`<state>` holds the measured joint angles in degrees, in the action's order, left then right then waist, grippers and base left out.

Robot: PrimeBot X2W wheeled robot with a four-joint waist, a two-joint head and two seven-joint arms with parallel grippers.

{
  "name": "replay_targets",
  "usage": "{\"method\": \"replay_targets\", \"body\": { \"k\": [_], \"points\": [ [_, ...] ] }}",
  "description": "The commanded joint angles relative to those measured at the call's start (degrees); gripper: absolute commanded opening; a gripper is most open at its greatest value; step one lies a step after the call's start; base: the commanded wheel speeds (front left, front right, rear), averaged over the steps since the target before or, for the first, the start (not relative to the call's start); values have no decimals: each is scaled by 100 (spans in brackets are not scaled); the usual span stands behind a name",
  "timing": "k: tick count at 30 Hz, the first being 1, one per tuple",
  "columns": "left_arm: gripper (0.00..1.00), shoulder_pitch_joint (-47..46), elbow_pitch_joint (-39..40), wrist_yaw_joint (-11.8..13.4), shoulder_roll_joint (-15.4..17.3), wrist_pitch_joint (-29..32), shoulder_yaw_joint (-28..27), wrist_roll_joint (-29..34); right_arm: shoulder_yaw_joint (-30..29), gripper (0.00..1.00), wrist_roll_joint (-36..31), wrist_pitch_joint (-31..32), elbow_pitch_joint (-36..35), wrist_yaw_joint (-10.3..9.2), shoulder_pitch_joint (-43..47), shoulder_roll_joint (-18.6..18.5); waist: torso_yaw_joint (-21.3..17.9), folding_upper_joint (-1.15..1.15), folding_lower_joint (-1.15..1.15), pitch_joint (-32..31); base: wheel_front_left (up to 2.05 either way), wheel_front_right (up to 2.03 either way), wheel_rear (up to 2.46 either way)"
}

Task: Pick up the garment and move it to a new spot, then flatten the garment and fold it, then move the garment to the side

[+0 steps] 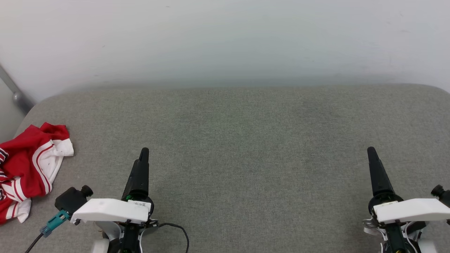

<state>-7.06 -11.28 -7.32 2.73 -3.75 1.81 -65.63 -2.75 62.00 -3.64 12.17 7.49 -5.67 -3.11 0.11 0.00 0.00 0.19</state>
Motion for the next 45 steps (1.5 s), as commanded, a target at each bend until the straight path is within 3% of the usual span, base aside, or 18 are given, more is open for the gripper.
{"method": "replay_targets", "body": {
  "k": [1,23,45],
  "points": [
    [100,-154,85,-11,12,-58,51,236,18,100,-272,-61,-102,0,-134,4,0,0,0,0,0,0,0],
    [100,-273,-124,-16,71,-468,374,2979,204,100,-3214,-470,147,0,-232,16,44,0,0,-34,0,0,0],
    [100,-408,-432,122,114,-771,302,4798,287,100,-4700,-508,258,0,-330,24,71,0,0,-68,0,0,0]
  ]
}}
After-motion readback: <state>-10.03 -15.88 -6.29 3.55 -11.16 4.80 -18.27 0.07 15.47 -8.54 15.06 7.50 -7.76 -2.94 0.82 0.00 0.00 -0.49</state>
